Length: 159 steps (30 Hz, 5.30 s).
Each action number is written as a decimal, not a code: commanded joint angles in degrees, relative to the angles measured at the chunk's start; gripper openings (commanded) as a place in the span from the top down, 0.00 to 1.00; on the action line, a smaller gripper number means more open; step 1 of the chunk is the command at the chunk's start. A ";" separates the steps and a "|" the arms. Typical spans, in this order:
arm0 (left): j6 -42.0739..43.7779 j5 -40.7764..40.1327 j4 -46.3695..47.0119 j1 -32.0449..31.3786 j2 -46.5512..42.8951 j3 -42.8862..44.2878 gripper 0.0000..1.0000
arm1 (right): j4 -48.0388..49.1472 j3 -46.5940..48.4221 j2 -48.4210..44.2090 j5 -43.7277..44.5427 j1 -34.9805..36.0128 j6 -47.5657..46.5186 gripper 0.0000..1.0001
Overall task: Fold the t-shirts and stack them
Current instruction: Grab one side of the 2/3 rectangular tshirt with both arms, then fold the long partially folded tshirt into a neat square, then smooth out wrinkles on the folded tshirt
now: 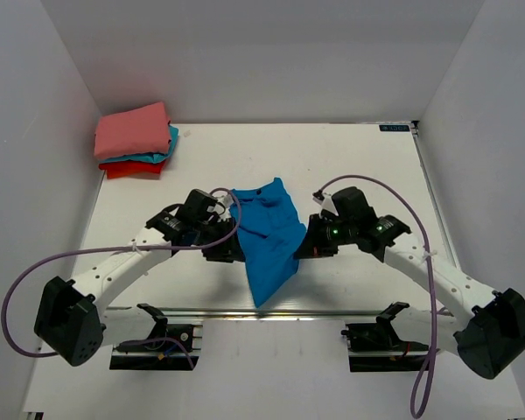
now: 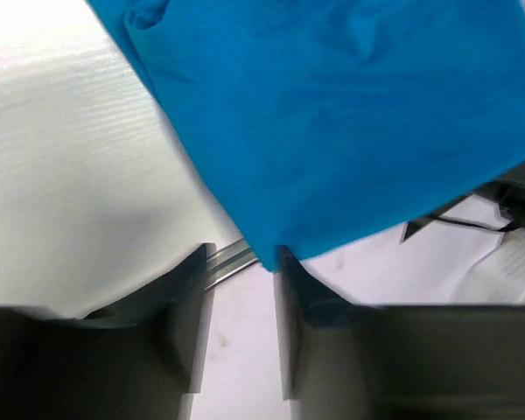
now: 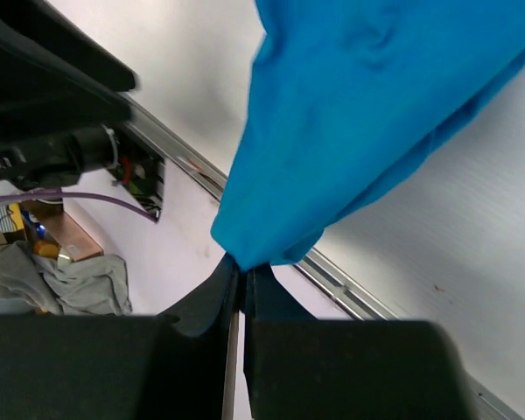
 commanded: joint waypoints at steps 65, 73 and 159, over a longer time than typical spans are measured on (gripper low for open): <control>-14.91 -37.29 -7.32 -31.08 0.06 5.07 1.00 | 2.76 -5.86 -10.73 12.50 -0.22 6.33 1.00; -17.46 -47.22 -9.89 -24.85 1.91 10.44 1.00 | 2.15 5.48 -1.23 21.20 -1.27 2.46 1.00; 8.28 -6.45 22.90 15.32 56.67 44.61 0.02 | 40.23 43.90 69.28 -14.65 -19.11 3.43 0.10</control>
